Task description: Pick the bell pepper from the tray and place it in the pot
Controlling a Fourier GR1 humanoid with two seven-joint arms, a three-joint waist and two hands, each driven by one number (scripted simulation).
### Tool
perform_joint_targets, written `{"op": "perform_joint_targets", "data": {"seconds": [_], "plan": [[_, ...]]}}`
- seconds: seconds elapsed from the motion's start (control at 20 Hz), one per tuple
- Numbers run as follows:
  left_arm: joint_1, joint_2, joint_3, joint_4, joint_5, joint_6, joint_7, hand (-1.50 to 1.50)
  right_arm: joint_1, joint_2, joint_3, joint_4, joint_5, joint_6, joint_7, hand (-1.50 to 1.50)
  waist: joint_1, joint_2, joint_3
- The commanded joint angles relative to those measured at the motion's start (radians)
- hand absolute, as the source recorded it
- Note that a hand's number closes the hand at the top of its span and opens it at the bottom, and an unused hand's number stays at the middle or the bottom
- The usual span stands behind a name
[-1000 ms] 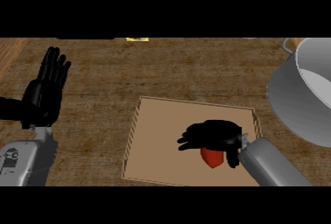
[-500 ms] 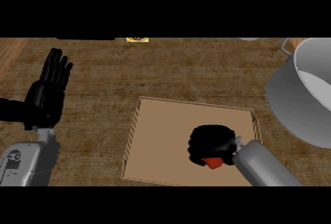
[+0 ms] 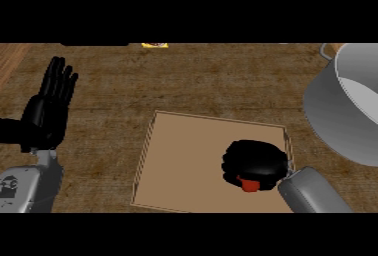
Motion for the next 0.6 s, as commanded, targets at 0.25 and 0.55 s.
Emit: {"op": "perform_joint_targets", "data": {"seconds": [0.25, 0.55], "plan": [[0.074, 0.029, 0.06, -0.01, -0.009, 0.032, -0.002, 0.0, 0.569, -0.238, -0.059, -0.42, -0.098, -0.117, -0.06, 1.5, -0.133, -0.028, 0.007], [0.091, 0.026, 0.069, -0.03, 0.016, 0.023, 0.015, 0.0, 0.813, -0.3, -0.373, -0.647, -0.34, -0.233, -0.074, 1.5, -0.126, -0.017, 0.007]]}}
